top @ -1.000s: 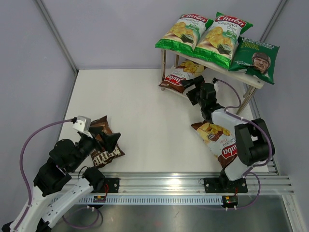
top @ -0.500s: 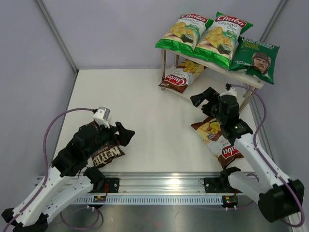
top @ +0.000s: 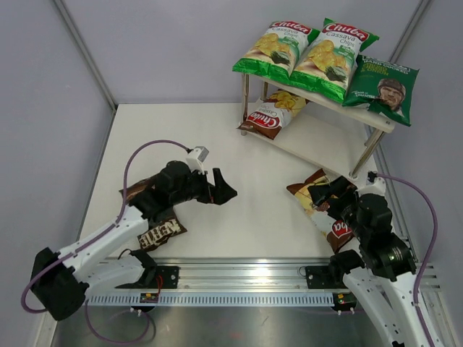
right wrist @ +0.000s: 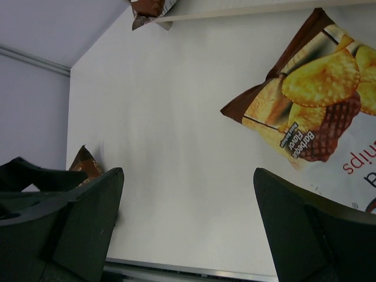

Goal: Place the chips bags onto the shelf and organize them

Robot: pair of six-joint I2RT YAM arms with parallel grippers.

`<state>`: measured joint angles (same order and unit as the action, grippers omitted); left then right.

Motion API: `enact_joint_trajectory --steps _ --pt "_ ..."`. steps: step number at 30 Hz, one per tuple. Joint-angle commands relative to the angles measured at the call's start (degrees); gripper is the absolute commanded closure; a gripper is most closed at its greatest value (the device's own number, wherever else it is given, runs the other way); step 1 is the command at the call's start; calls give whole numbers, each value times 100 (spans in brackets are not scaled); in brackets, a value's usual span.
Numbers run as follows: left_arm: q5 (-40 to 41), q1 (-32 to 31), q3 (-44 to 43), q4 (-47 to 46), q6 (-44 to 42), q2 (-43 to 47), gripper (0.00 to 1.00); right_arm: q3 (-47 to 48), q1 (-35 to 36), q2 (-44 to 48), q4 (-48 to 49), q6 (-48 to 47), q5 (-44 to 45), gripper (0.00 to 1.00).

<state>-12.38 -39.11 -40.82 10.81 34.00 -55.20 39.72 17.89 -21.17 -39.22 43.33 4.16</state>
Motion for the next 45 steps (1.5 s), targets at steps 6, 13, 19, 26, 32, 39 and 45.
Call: enact_joint_trajectory --steps 6,13,19,26,32,39,45 --pt "-1266 -246 -1331 -1397 -77 -2335 1 641 4 456 -1219 150 -126 1" --pt "-1926 -632 -3149 -1134 -297 -4445 1 1098 4 666 -1571 9 -127 1" --pt "-1847 -869 -4433 -993 -323 -5886 1 1248 4 877 -1747 -44 -284 1" --pt "-1197 -1054 -4918 -1467 -105 -6775 1 1187 4 1229 -1791 -123 -390 0" --pt "-1478 -1090 -5234 -1969 203 -7329 1 1187 4 1387 -1878 -132 -390 1" --pt "-1925 -1151 -5182 -2845 836 -7795 1 1354 13 1317 -1887 -272 -548 0" --pt "-2172 -1370 -4919 -4163 1337 -8006 1 1257 13 1361 -1887 -264 -548 1"
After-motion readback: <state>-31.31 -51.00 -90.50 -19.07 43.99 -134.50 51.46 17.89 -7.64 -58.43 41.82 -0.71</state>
